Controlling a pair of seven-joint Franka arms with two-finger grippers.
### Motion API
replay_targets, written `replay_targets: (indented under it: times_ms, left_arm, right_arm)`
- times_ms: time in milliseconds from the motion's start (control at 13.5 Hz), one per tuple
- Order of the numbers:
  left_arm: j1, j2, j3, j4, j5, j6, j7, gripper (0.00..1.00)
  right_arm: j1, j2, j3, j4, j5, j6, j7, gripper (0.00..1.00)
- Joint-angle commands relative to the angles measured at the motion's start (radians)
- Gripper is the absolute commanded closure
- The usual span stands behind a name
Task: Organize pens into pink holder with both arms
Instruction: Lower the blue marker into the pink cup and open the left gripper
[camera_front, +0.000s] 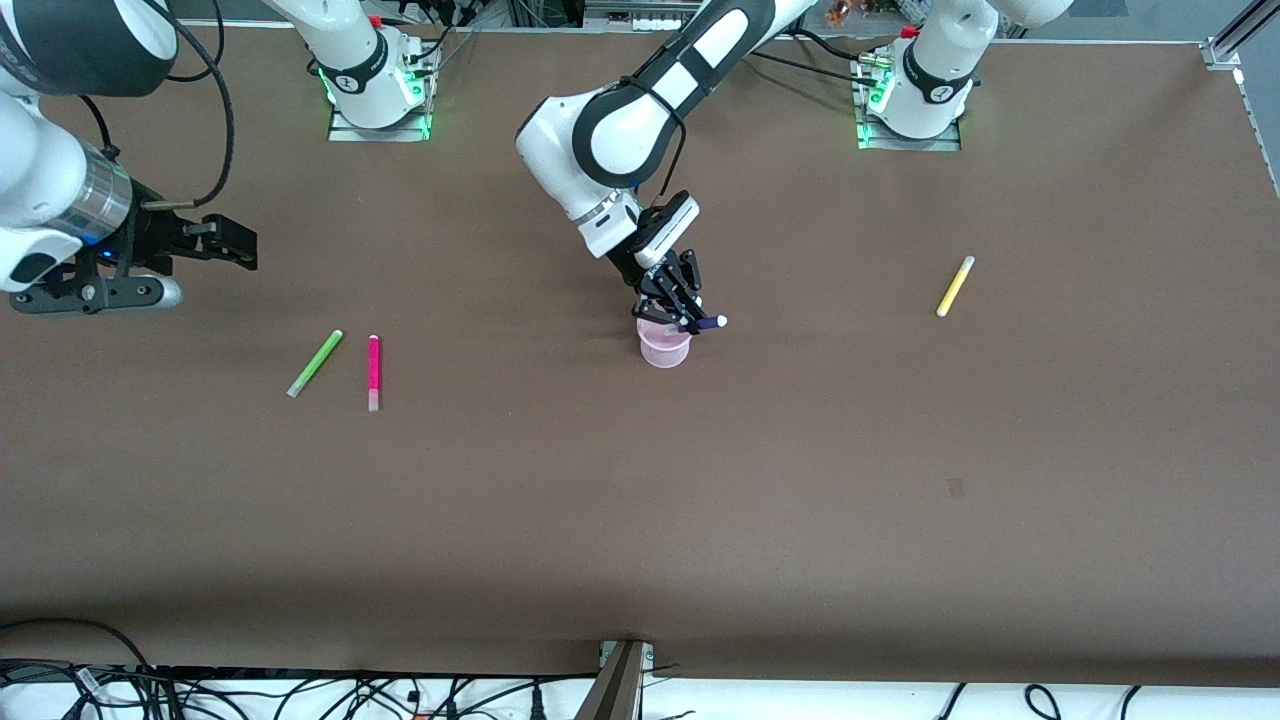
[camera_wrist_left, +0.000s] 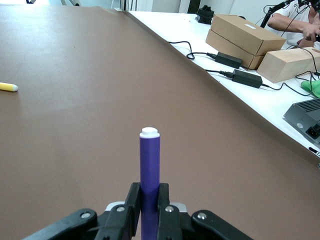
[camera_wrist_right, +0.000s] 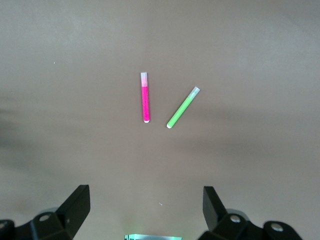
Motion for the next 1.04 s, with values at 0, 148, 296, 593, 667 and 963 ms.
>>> replay_targets:
  times_ms: [0, 148, 296, 593, 667, 963]
  left_arm:
    - [-0.020, 0.032, 0.015, 0.041, 0.027, -0.028, -0.002, 1.00]
    - [-0.033, 0.046, 0.017, 0.044, 0.028, -0.028, -0.004, 1.00]
    - [-0.037, 0.049, 0.017, 0.044, 0.031, -0.028, -0.004, 1.00]
    - [-0.043, 0.049, 0.017, 0.047, 0.030, -0.028, -0.004, 0.76]
    - [-0.043, 0.049, 0.017, 0.050, 0.031, -0.028, -0.002, 0.52]
    - [-0.042, 0.040, 0.020, 0.050, 0.031, -0.029, 0.027, 0.00]
  right_arm:
    - [0.001, 0.005, -0.002, 0.022, 0.014, -0.005, -0.009, 0.00]
    - [-0.004, 0.009, -0.002, 0.024, 0.016, -0.005, -0.029, 0.00]
    - [-0.007, 0.012, -0.003, 0.022, 0.023, 0.000, -0.026, 0.00]
    - [-0.013, 0.020, -0.006, 0.024, 0.026, 0.000, -0.037, 0.00]
    - [-0.019, 0.049, -0.009, 0.022, 0.034, -0.002, -0.077, 0.00]
    - [-0.032, 0.060, -0.011, 0.018, 0.068, -0.007, -0.128, 0.00]
